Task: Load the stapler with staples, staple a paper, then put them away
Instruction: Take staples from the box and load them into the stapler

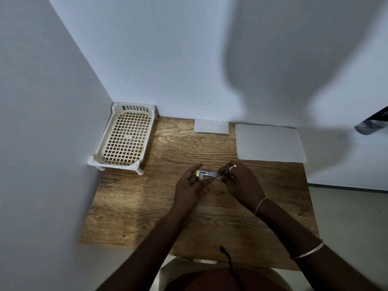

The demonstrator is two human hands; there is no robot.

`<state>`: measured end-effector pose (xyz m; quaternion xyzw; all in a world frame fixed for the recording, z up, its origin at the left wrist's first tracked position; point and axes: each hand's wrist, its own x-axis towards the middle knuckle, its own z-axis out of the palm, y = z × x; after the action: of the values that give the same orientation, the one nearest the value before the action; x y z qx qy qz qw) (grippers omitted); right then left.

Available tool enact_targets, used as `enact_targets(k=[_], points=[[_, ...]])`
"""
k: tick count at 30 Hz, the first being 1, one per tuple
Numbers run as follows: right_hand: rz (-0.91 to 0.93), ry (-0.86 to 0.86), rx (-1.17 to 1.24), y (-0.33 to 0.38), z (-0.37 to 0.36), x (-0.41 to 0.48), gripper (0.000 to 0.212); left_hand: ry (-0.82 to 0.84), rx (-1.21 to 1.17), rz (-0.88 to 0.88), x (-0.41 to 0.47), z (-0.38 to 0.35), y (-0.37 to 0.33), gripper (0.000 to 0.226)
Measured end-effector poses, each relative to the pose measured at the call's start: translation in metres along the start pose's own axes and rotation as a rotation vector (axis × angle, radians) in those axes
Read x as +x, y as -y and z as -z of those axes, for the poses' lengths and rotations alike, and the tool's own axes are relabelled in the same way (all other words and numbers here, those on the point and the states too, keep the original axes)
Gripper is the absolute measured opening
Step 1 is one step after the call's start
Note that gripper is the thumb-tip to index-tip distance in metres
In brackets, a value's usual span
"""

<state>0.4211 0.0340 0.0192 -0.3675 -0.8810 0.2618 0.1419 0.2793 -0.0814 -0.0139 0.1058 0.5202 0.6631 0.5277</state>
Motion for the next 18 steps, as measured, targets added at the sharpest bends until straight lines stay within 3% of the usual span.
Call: enact_targets(k=[5,9,18], points=[[0.062,-0.165,0.076,0.018,0.027,0.006,0.028,0.005,-0.105,-0.095,-0.002,-0.018,-0.029,0.019],[0.154,-0.343,0.134,0.026,0.037,0.005,0.031,-0.002,-0.132,-0.155,-0.007,-0.031,-0.048,0.017],[0.365,-0.294,-0.137,0.037,0.046,0.014,0.03,-0.003,-0.141,-0.227,-0.019,-0.048,-0.062,0.018]])
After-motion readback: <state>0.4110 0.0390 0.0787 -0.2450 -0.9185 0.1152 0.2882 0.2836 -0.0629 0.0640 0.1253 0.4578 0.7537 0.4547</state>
